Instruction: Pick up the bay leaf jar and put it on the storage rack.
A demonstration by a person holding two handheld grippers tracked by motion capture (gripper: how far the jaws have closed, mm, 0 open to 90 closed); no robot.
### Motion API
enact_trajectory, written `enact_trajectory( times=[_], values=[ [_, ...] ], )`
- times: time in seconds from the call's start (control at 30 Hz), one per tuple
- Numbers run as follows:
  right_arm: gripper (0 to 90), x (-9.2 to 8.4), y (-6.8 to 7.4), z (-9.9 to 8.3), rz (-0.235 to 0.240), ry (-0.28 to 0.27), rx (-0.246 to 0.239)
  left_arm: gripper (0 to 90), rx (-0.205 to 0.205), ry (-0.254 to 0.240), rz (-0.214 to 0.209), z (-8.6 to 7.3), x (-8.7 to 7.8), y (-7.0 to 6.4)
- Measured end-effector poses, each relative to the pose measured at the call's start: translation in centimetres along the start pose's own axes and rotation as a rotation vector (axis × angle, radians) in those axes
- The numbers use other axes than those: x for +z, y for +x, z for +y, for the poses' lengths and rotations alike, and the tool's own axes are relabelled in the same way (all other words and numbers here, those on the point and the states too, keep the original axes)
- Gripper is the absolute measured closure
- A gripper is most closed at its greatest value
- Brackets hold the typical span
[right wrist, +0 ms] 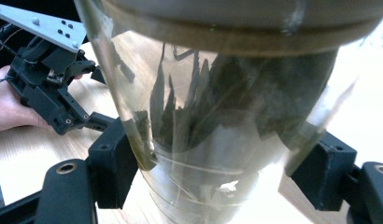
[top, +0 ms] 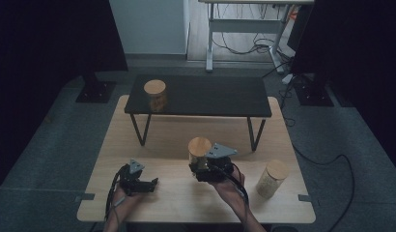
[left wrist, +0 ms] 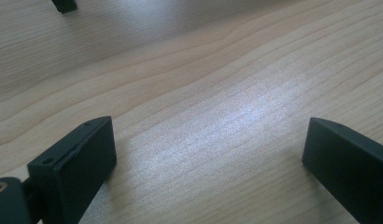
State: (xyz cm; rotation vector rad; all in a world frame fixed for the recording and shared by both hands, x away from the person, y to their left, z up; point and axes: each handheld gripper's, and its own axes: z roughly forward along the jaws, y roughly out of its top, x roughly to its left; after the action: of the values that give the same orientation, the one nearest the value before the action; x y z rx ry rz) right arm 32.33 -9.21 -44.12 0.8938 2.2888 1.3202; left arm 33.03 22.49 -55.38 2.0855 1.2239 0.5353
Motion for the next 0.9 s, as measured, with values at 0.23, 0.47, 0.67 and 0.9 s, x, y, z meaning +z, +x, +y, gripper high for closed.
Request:
enact_trajectory(
  times=[0.23, 0.47, 0.67, 0.9],
  values=[
    [25.0, 0.2, -0.3, 0.8, -0.005, -0.002, -0.011, 2.6, 0.000, -0.001, 0.000, 0.0, 0.0, 0.0],
    [25.0, 0.3, -0.8, 1.4, -0.009, 0.002, -0.005, 2.6, -0.002, -0.003, -0.001, 0.0, 0.0, 0.0],
    [25.0, 0.5, -1.4, 1.9, -0.015, 0.008, -0.004, 2.6, -0.002, -0.002, -0.001, 0.0, 0.0, 0.0],
    [25.1, 0.7, -2.0, 2.7, -0.021, 0.009, -0.006, 2.6, -0.001, -0.003, -0.001, 0.0, 0.0, 0.0]
  ],
)
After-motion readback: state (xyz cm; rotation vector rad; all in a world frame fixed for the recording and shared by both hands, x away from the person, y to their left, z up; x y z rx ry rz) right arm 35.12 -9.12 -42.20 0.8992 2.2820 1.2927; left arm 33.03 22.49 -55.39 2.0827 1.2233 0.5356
